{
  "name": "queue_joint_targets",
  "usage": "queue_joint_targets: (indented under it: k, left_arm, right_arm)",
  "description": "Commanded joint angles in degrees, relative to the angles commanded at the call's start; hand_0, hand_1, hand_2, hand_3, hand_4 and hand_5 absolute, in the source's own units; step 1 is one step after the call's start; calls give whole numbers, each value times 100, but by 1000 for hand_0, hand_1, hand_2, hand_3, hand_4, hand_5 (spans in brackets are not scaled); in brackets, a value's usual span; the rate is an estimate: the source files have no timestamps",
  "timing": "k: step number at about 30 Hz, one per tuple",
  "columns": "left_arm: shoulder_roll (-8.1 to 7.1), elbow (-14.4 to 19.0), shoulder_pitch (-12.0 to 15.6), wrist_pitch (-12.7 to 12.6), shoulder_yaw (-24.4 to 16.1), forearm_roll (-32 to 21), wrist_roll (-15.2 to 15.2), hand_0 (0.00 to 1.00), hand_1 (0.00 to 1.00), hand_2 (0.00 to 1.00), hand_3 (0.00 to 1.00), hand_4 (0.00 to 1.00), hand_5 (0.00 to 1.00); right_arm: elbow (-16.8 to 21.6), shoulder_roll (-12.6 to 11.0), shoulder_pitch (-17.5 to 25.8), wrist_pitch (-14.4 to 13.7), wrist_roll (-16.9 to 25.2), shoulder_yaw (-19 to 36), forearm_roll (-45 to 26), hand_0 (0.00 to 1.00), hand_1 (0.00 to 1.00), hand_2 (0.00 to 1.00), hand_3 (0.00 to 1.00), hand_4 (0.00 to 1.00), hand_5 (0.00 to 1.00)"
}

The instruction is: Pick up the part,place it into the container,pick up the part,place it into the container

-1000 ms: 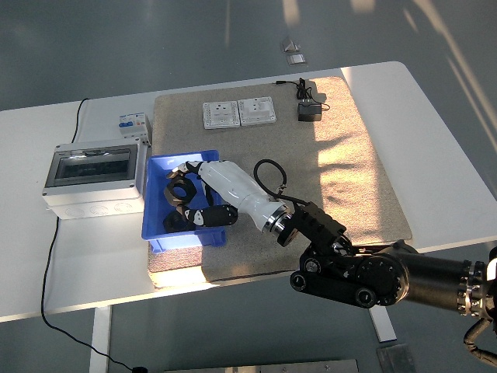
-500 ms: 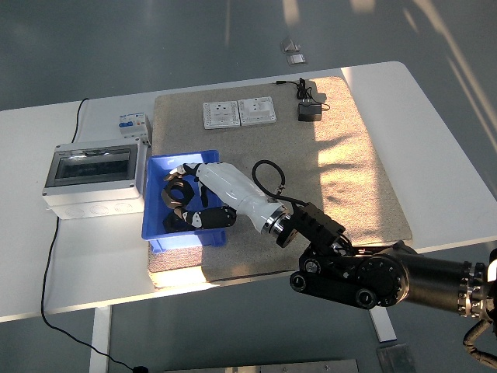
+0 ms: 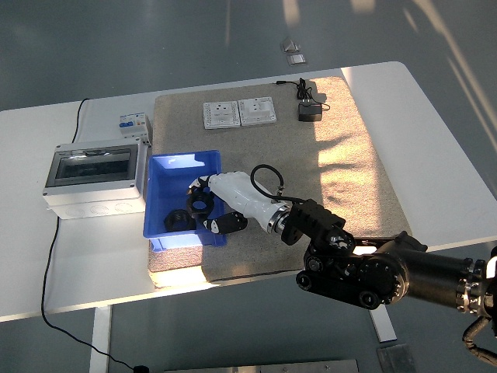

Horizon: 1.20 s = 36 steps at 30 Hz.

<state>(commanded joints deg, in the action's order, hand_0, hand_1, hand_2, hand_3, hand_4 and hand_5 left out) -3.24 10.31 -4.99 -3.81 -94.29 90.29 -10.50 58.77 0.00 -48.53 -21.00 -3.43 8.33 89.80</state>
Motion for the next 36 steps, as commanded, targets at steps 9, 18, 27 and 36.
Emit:
queue_joint_targets:
  k: [9,18,27,36]
  left_arm:
    - [-25,0,-4,-26,-65,42,-35,710,702,745,628,552,796]
    - [-37,0,0,-53,-80,-4,-59,710,702,745,633,557,797]
    - [-7,0,5,-47,-72,17,-83,707,702,744,633,556,795]
    - [16,0,42,-62,-9,-84,-74,707,702,745,635,545,793]
  right_arm:
    - [19,0,-22,98,-100,64,251,998,956,901,950,653,217]
    - [-4,0,-23,-99,-25,107,189,998,976,949,998,655,220]
    - [-48,0,-7,-521,114,168,43,998,980,952,998,675,252]
    - [478,-384,657,-1538,959,1171,-918,998,960,939,998,683,274]
